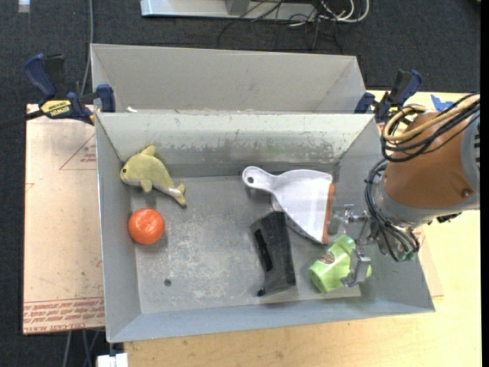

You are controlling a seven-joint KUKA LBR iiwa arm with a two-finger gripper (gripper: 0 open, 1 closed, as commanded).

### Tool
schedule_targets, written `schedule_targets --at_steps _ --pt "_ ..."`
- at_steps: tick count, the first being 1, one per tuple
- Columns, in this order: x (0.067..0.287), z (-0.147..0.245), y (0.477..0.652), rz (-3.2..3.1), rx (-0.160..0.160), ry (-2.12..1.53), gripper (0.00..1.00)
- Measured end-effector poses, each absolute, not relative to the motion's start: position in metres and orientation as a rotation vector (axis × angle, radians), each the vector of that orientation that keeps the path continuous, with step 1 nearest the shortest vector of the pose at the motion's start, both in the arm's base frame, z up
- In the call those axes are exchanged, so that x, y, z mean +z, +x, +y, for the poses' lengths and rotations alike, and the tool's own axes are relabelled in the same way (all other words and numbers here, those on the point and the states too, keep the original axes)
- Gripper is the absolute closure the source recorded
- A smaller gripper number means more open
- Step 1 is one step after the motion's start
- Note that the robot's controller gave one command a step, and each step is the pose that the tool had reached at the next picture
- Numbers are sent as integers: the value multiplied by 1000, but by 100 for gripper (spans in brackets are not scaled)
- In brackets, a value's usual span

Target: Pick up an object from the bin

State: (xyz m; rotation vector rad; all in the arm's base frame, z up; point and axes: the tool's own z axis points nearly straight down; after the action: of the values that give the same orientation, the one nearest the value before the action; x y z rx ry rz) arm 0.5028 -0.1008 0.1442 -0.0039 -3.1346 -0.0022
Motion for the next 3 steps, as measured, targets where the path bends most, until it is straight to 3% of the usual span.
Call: schedule_targets --at_steps 1,2,3 --pt "192 -34 497 -3063 -7 693 0" --pt "179 -58 507 -3035 -8 815 0" --pt "131 -74 515 -3011 -12 890 0"
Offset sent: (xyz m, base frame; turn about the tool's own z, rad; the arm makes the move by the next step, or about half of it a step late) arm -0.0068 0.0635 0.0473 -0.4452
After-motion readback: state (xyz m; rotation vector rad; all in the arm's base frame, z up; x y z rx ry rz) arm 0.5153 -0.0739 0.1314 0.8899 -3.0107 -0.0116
